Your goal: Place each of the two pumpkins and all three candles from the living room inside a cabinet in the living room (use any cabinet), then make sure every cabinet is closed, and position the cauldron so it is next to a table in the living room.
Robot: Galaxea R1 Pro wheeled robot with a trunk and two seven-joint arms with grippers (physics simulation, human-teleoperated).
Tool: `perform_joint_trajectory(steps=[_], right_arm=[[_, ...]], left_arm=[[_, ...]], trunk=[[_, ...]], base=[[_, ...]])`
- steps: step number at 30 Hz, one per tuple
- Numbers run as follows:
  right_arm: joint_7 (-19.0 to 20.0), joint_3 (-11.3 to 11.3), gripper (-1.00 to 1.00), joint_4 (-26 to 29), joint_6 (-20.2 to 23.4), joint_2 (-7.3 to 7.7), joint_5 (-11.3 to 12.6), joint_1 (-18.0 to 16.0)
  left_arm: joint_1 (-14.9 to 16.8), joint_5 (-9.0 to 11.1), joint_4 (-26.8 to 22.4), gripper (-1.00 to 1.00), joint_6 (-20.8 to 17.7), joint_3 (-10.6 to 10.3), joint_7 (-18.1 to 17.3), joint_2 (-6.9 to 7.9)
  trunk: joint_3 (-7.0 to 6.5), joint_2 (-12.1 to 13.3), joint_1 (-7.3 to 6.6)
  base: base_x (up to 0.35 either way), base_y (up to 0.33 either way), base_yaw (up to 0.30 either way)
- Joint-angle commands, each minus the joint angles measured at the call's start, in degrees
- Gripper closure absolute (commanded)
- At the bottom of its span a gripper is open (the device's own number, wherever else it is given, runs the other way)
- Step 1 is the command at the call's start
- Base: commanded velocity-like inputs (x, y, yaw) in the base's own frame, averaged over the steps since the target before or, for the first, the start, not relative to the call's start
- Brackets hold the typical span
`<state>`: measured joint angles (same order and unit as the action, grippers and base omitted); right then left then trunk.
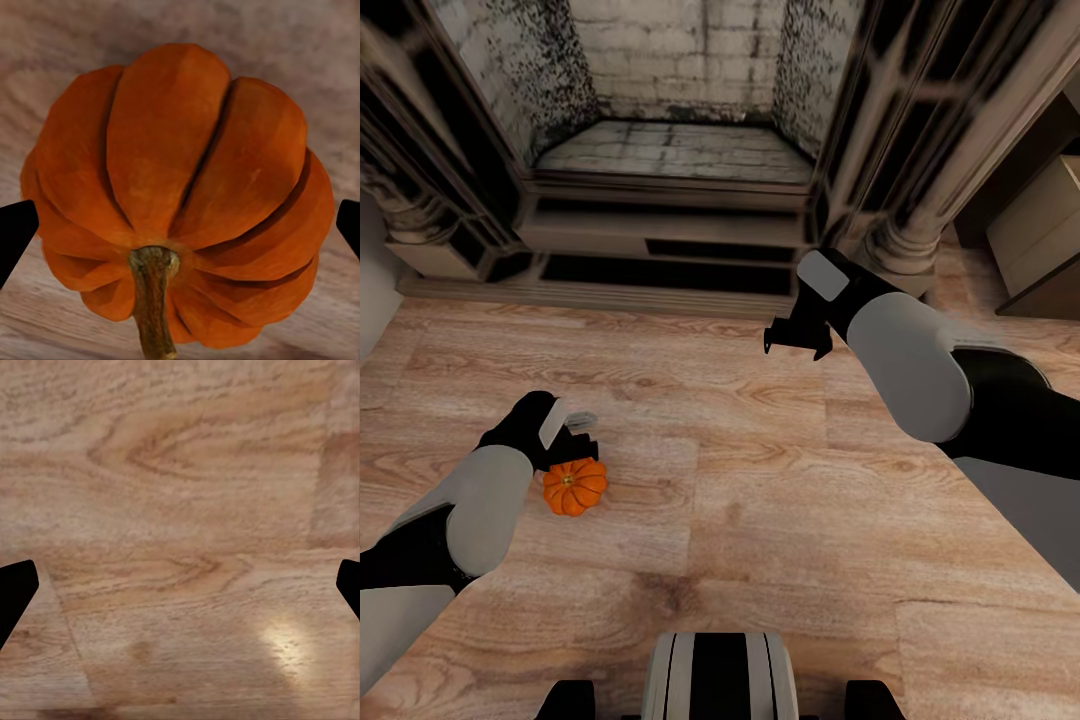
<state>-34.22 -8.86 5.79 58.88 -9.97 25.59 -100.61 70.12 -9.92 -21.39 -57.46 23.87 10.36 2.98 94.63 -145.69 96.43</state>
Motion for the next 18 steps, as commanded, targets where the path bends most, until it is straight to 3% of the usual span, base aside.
perform_joint_trajectory(steps=[1, 12, 13, 18], right_arm=[[-0.6, -0.5, -1.0, 0.1, 0.1, -0.03, 0.2, 0.1], [-0.6, -0.5, -1.0, 0.1, 0.0, -0.03, 0.2, 0.5], [-0.6, -0.5, -1.0, 0.1, 0.0, -0.03, 0.2, 0.5], [-0.6, -0.5, -1.0, 0.1, 0.0, -0.03, 0.2, 0.6]], left_arm=[[0.0, -0.5, 0.0, -1.0, -0.2, 0.5, -0.2, 0.0], [0.1, -0.5, 0.9, -1.0, -0.1, 0.5, -0.1, 0.17], [0.0, -0.5, 0.9, 1.0, -0.1, 0.5, -0.1, 0.18], [0.0, -0.5, 1.0, 1.0, -0.1, 0.5, -0.1, 0.37]], trunk=[[0.03, 0.0, -0.01], [0.03, 0.0, -0.01], [0.03, 0.0, -0.01], [0.03, 0.0, -0.01]], base=[[0.0, 0.0, 0.0], [0.0, 0.0, 0.0], [0.0, 0.0, 0.0], [0.0, 0.0, 0.0]])
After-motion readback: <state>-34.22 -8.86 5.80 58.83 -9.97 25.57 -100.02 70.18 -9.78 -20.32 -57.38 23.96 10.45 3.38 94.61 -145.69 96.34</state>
